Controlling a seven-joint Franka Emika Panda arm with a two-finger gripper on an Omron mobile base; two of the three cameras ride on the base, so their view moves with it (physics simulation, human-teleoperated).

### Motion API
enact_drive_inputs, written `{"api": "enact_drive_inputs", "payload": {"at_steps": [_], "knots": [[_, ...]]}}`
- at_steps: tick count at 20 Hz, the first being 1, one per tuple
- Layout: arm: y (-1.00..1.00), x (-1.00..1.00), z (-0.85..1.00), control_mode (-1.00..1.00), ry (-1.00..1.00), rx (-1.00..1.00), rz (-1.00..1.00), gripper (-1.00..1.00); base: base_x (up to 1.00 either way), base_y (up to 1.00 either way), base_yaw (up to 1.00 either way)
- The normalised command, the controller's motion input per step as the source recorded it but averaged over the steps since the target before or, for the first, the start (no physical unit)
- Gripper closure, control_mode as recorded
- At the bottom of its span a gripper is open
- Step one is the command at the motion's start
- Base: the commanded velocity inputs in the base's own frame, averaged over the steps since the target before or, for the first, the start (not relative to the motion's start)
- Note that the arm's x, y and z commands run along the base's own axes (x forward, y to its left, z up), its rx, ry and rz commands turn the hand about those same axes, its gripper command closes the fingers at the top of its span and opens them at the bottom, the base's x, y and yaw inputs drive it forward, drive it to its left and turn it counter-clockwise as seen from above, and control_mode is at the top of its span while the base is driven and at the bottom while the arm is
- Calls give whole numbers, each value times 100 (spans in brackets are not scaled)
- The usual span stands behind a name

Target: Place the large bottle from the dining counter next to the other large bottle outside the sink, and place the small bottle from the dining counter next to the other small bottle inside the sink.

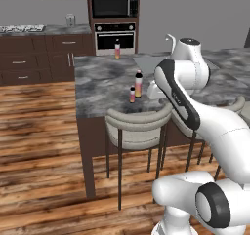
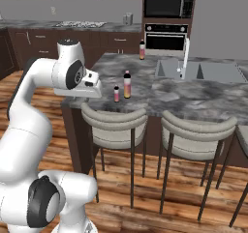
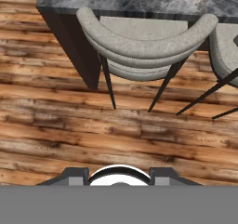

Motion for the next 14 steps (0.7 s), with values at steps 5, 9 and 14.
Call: {"api": "enact_drive_inputs", "payload": {"at_steps": [5, 9, 14], "knots": [[0, 0, 0, 100, 0, 0, 0, -100, 0, 0, 0], [0, 0, 0, 100, 0, 0, 0, -100, 2, 0, 0], [0, 0, 0, 100, 0, 0, 0, -100, 16, 0, 0]]}}
